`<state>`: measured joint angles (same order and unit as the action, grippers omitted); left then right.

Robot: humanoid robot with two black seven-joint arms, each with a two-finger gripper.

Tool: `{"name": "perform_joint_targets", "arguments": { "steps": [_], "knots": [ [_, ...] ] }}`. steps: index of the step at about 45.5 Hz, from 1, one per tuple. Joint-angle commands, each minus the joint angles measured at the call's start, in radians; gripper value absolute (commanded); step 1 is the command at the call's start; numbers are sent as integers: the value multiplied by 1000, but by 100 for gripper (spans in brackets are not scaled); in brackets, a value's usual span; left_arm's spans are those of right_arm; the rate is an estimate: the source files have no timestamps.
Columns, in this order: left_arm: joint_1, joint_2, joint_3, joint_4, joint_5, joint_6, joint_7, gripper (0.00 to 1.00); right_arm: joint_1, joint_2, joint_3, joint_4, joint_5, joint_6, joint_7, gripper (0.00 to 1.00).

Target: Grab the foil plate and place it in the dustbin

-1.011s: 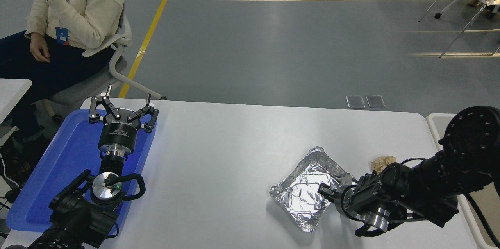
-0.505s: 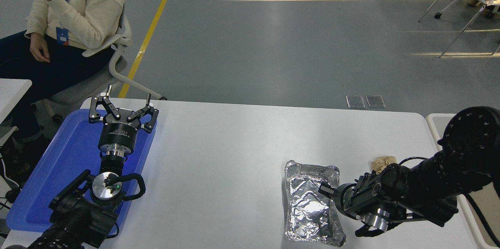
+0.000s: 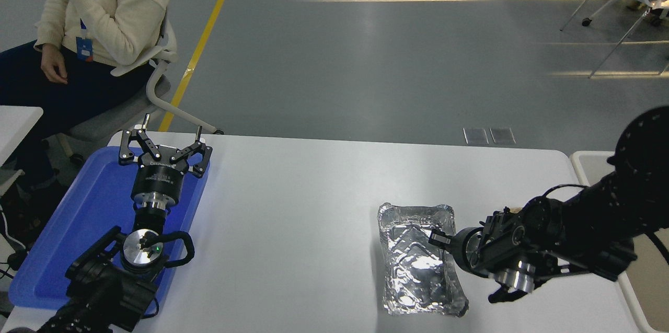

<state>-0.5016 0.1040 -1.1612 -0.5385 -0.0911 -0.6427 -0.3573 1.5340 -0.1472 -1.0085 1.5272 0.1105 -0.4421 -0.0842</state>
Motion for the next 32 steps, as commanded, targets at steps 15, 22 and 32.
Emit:
{"name": "perform_joint_targets", "arguments": {
  "steps": [15, 22, 32],
  "knots": [
    [0, 0, 0, -1, 1, 0, 1, 100, 429, -74, -90, 211, -8, 304, 8, 0],
    [0, 0, 0, -1, 1, 0, 1, 100, 569, -77, -120, 218, -6, 447, 9, 0],
    [0, 0, 0, -1, 1, 0, 1, 100, 718, -86, -196, 218, -35, 614, 9, 0]
  ]
}}
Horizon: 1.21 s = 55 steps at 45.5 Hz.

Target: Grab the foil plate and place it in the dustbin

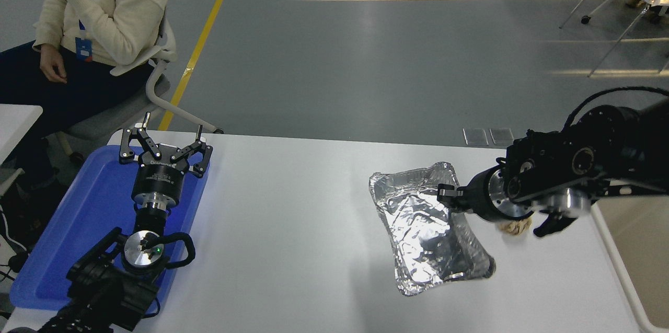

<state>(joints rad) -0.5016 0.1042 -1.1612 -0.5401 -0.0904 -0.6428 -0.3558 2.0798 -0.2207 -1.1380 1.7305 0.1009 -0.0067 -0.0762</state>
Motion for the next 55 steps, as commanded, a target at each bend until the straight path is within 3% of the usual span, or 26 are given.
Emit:
{"name": "perform_joint_targets", "arguments": {
  "steps": [1, 13, 44, 55],
  "knots": [
    [0, 0, 0, 0, 0, 0, 0, 100, 181, -13, -71, 15, -30, 186, 1, 0],
    [0, 0, 0, 0, 0, 0, 0, 100, 293, -43, -134, 15, -41, 304, 1, 0],
    [0, 0, 0, 2, 0, 0, 0, 100, 329, -98, -172, 14, -58, 401, -5, 0],
    [0, 0, 0, 0, 0, 0, 0, 100, 321, -242, -238, -16, -214, 461, -4, 0]
  ]
}}
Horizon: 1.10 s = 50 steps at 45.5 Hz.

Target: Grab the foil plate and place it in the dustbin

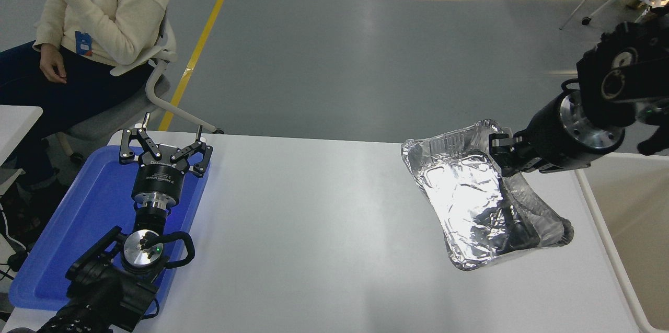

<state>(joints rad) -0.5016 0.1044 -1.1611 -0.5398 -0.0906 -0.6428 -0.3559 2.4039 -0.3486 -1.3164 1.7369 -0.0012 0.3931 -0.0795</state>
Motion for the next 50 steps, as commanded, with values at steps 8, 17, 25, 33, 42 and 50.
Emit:
{"name": "perform_joint_targets", "arguments": {
  "steps": [8, 17, 25, 33, 42, 50],
  "knots": [
    [0, 0, 0, 0, 0, 0, 0, 100, -25, -265, -90, -108, -215, 138, 0, 0],
    [0, 0, 0, 1, 0, 0, 0, 100, -66, -458, -93, -203, -370, 190, 0, 0],
    [0, 0, 0, 0, 0, 0, 0, 100, -130, -593, -72, -324, -468, 253, 3, 0],
    [0, 0, 0, 0, 0, 0, 0, 100, -233, -699, 2, -483, -487, 299, 7, 0],
    [0, 0, 0, 1, 0, 0, 0, 100, -443, -742, 173, -663, -494, 308, 10, 0],
    [0, 0, 0, 0, -1, 0, 0, 100, -646, -762, 345, -803, -500, 306, 12, 0]
  ]
}}
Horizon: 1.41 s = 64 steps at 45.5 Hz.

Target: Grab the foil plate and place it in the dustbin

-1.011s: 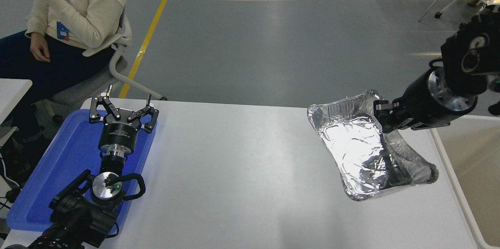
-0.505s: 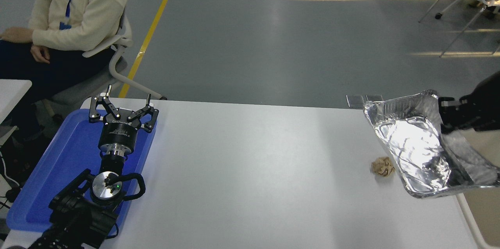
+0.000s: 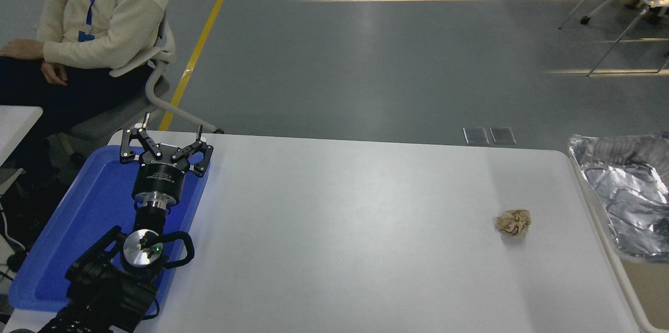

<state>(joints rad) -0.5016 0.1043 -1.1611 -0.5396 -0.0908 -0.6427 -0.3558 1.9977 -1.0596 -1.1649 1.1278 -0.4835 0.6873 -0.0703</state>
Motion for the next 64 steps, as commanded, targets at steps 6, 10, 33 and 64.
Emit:
{"name": "perform_joint_targets", "arguments": {
  "steps": [6, 10, 33, 64],
  "knots": [
    [0, 0, 0, 0, 0, 0, 0, 100, -401, -43, 319, -315, -18, 3, 4, 0],
    [0, 0, 0, 1, -1, 0, 0, 100, -499, -36, 398, -388, -18, 3, 12, 0],
    [0, 0, 0, 1, 0, 0, -2, 100, -933, 144, 597, -735, -1, -137, 52, 0],
    [0, 0, 0, 1, -1, 0, -2, 100, -1168, 336, 639, -933, 3, -348, 87, 52]
  ]
}}
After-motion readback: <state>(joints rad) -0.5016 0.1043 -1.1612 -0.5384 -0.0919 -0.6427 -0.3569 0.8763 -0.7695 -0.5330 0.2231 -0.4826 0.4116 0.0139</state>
